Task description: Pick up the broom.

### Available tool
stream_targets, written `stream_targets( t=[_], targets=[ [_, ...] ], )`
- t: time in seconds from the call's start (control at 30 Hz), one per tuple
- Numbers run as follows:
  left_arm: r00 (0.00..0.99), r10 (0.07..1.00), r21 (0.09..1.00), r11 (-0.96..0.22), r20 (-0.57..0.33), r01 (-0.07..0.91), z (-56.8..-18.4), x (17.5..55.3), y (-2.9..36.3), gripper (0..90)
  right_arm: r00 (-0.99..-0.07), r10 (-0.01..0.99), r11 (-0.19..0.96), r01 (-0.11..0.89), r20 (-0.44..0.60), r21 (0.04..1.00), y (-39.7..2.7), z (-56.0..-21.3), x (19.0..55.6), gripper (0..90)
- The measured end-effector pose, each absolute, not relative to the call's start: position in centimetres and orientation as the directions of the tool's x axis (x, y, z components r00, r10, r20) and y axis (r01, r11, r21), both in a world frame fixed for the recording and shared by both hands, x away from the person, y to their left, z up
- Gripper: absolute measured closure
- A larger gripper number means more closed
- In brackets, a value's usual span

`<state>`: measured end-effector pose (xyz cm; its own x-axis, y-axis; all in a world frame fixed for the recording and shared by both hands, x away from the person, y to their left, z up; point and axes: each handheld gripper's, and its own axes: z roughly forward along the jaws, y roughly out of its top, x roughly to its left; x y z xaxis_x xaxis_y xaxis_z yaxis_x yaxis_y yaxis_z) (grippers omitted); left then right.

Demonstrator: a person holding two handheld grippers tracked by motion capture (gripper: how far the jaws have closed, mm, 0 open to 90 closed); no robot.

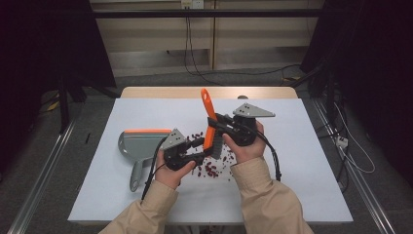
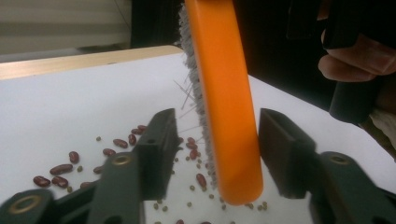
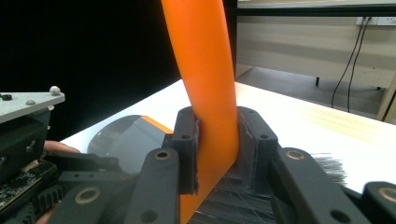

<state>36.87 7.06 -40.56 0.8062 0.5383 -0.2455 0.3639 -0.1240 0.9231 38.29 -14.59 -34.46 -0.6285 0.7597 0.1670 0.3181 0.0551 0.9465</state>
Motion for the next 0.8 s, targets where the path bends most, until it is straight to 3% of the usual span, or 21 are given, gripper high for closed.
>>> stream_targets(
  t=[0.17,0.47,0.5,0.53,0.57,0.67,0.73,0.8],
  targets=[
    [0.807,0.537,0.917,-0.142,-0.245,0.373,-40.6,36.7,6.9,67.4,-0.632,0.761,0.070,0.309,0.150,0.949,-14.2,-34.5,38.3,71.0],
    [0.769,0.600,0.914,-0.147,-0.221,0.377,-40.5,36.7,7.4,70.9,-0.630,0.763,0.066,0.294,0.142,0.953,-13.6,-34.6,38.3,69.5],
    [0.765,0.603,0.915,-0.138,-0.225,0.378,-40.5,36.7,7.4,70.9,-0.632,0.764,0.069,0.280,0.130,0.958,-13.4,-34.7,38.3,61.9],
    [0.763,0.606,0.916,-0.136,-0.225,0.378,-40.4,36.7,7.5,70.9,-0.632,0.764,0.069,0.280,0.130,0.958,-13.4,-34.7,38.3,61.9],
    [0.762,0.609,0.915,-0.142,-0.219,0.377,-40.4,36.7,7.5,71.0,-0.633,0.763,0.071,0.282,0.130,0.957,-13.1,-34.8,38.4,51.2],
    [0.756,0.619,0.919,-0.135,-0.215,0.371,-40.5,36.7,7.6,71.0,-0.633,0.765,0.077,0.280,0.123,0.957,-13.0,-34.8,38.3,47.4],
    [0.752,0.623,0.919,-0.130,-0.216,0.372,-40.4,36.7,7.7,71.0,-0.632,0.767,0.070,0.254,0.111,0.965,-13.0,-35.0,38.3,33.1],
    [0.748,0.628,0.919,-0.128,-0.216,0.373,-40.4,36.8,7.9,71.0,-0.627,0.769,0.058,0.261,0.124,0.964,-13.0,-35.0,38.2,30.2]
  ],
)
